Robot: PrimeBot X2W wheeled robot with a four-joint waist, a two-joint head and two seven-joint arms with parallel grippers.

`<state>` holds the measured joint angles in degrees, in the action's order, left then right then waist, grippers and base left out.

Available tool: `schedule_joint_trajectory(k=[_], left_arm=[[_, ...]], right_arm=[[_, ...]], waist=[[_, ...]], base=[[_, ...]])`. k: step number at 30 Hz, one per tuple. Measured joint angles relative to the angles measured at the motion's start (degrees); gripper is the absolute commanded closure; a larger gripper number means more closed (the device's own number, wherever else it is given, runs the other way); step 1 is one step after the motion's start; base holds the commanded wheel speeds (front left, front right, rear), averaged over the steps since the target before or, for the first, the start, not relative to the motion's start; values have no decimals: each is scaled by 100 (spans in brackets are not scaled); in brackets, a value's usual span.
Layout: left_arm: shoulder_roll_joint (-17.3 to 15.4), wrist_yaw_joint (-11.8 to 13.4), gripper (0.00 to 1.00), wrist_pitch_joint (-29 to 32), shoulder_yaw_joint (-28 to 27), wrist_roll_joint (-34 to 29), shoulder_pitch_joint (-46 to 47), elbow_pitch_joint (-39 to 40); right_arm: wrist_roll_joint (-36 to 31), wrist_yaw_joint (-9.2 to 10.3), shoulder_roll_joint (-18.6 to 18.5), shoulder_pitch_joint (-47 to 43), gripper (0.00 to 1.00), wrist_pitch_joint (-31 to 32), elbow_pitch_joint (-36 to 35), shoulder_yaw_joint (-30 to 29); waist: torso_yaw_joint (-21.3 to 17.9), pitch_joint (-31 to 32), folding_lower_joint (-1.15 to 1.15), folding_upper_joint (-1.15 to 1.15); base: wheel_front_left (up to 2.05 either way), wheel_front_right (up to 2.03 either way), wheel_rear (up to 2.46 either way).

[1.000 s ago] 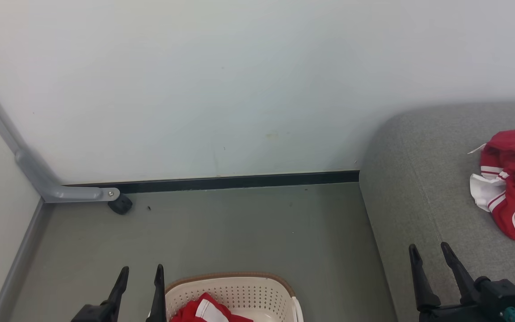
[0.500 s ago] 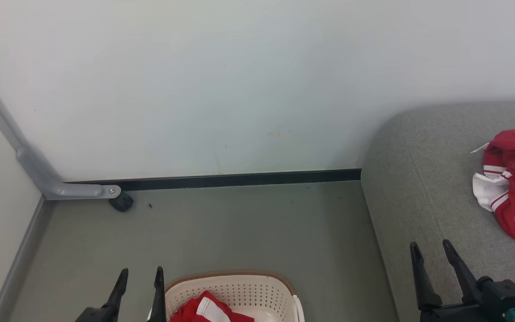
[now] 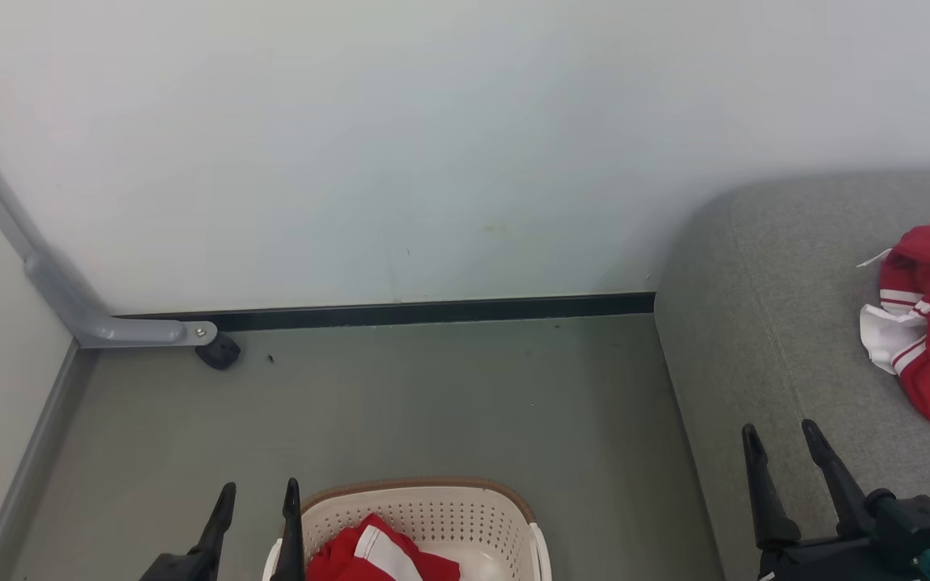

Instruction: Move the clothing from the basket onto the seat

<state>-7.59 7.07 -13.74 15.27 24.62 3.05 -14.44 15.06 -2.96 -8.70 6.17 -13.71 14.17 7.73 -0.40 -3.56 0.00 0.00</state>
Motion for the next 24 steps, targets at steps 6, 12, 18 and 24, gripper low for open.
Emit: schedule_joint_trajectory(k=[6, 12, 18, 24], left_arm=[[133, 0, 0, 4, 45, 9, 10, -38], [245, 0, 0, 109, 236, 15, 169, -338], [334, -2, 0, 282, 514, -4, 555, -737], [412, -51, 0, 465, 714, -53, 1018, -1239]], right_arm=[[-48, 1, -68, 19, 0, 59, -297, 1], [-101, 44, -126, 135, 0, 134, -638, 2], [-116, 44, -197, 463, 0, 209, -985, -2], [-140, 43, -208, 828, 0, 298, -1300, 38]], waist=[[-13, -215, 0, 0], [-43, -558, 0, 0], [-89, -1001, 1, 0], [-166, -1481, 1, 1]], base=[[0, 0, 0], [0, 0, 0], [0, 0, 0], [0, 0, 0]])
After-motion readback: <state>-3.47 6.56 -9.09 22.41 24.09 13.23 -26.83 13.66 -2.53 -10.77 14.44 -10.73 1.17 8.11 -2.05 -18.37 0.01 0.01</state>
